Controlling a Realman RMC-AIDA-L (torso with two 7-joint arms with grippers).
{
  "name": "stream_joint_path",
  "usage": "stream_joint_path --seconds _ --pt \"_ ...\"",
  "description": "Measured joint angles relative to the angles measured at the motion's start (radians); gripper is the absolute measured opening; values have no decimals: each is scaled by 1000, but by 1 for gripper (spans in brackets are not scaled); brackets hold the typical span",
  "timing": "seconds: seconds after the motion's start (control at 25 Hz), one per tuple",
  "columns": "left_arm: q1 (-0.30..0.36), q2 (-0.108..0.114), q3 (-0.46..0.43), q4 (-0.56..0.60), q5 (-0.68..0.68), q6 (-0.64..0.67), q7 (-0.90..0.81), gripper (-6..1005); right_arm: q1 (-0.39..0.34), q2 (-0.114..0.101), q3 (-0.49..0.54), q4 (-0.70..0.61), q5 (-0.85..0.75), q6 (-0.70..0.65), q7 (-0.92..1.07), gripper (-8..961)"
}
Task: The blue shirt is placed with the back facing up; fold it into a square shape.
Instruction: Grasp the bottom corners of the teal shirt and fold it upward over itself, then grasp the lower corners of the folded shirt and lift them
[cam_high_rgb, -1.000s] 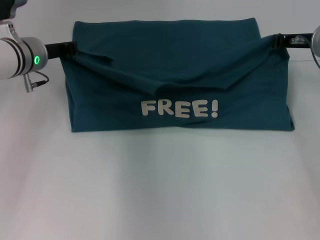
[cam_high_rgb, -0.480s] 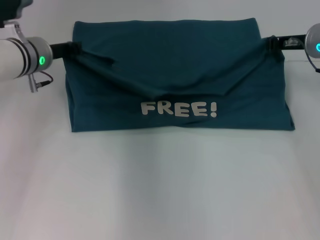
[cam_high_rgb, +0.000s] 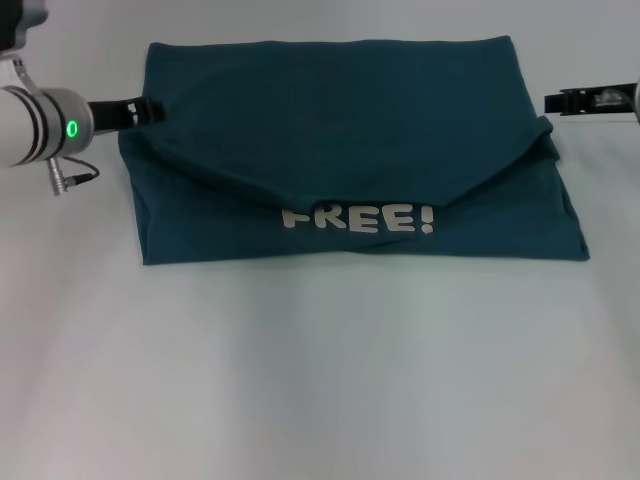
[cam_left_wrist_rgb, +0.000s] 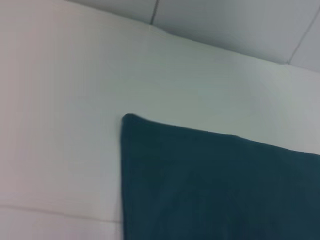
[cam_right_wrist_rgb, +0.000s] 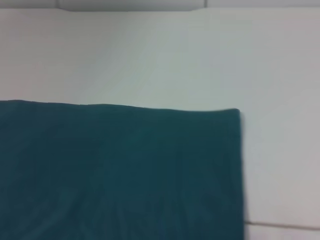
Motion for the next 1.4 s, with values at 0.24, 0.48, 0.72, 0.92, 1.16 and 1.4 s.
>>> stream_joint_path --seconds 0.24,0.48,0.72,0.92,1.16,1.4 --pt "102 -43 -33 156 -23 90 -21 428 -78 -9 50 -79 87 -168 16 419" --pt "255 -60 -44 323 -181 288 -22 670 -264 12 67 -215 363 -392 -47 637" --pt "324 14 -114 261 -359 522 -5 666 -403 3 134 -204 643 -623 -145 797" --pt "335 21 -140 201 -370 588 38 664 -436 -7 191 -182 656 -720 -176 797" --pt "306 16 -135 105 -363 546 146 660 -435 -10 208 -179 659 -760 -190 797" --pt "295 5 -96 77 -363 453 206 657 -430 -10 214 -178 660 -760 -191 797"
